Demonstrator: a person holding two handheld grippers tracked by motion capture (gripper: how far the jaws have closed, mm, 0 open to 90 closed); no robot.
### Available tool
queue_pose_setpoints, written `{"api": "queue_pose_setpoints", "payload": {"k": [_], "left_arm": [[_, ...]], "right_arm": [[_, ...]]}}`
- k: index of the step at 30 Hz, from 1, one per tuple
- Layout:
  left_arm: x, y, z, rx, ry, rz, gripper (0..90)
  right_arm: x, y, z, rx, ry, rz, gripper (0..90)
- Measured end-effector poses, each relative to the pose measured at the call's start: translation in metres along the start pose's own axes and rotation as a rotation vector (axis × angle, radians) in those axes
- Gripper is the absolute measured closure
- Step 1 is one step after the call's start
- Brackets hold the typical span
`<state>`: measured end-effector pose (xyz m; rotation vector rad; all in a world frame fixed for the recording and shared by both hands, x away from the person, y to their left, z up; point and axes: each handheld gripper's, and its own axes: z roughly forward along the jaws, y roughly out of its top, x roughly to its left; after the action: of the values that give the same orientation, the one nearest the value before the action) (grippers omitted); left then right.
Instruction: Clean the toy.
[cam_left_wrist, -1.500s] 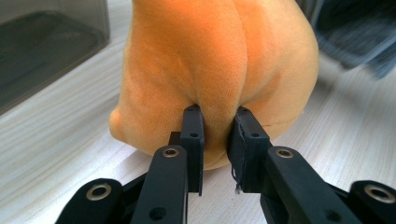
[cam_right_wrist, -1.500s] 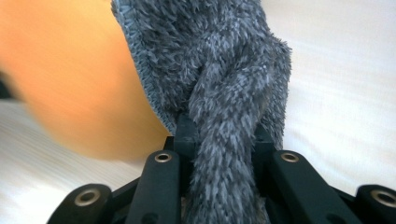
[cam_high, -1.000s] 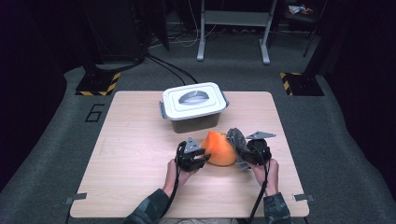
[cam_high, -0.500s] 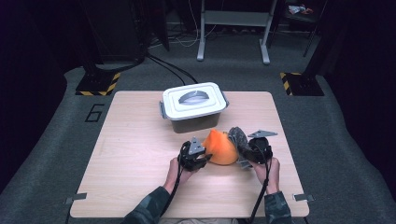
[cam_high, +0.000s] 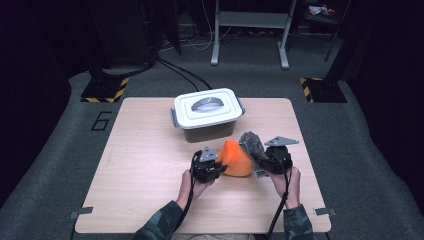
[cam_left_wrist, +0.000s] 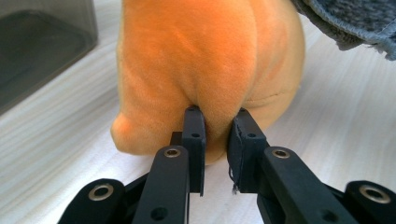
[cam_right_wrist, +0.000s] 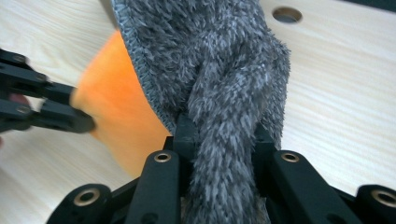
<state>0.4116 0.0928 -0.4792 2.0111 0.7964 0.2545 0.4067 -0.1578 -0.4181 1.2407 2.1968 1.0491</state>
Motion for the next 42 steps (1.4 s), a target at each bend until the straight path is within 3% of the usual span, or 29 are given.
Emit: {"api": "queue_pose_setpoints", "payload": {"k": [5, 7, 10, 16, 20, 27, 33, 42], "left_arm": [[-0.007, 0.004, -0.007, -0.004, -0.027, -0.001, 78.7], [-0.009, 0.004, -0.008, -0.003, -0.039, -0.003, 78.6], [-0.009, 0.001, -0.006, 0.001, -0.039, -0.009, 78.6], [-0.008, 0.002, -0.005, -0.006, -0.041, -0.003, 78.5], [-0.009, 0.002, -0.004, -0.004, -0.049, 0.012, 78.4], [-0.005, -0.002, -0.001, -0.007, -0.049, 0.016, 78.6], [0.0, -0.005, 0.001, -0.004, -0.025, -0.012, 79.0], [0.001, -0.008, 0.001, -0.017, -0.034, -0.022, 78.9]], "right_arm": [[0.015, 0.011, -0.003, -0.001, 0.023, -0.052, 71.4], [0.017, 0.012, 0.001, 0.022, 0.029, -0.068, 70.5], [0.016, 0.011, 0.008, 0.033, 0.042, -0.061, 67.7], [0.009, 0.011, 0.007, -0.02, 0.089, 0.005, 61.2], [0.012, 0.014, 0.007, -0.049, 0.096, 0.005, 63.7], [0.02, 0.014, 0.019, -0.058, 0.086, -0.017, 74.1], [0.02, 0.012, 0.018, -0.047, 0.068, -0.019, 74.9], [0.01, 0.0, 0.014, -0.037, 0.037, 0.002, 74.3]]}}
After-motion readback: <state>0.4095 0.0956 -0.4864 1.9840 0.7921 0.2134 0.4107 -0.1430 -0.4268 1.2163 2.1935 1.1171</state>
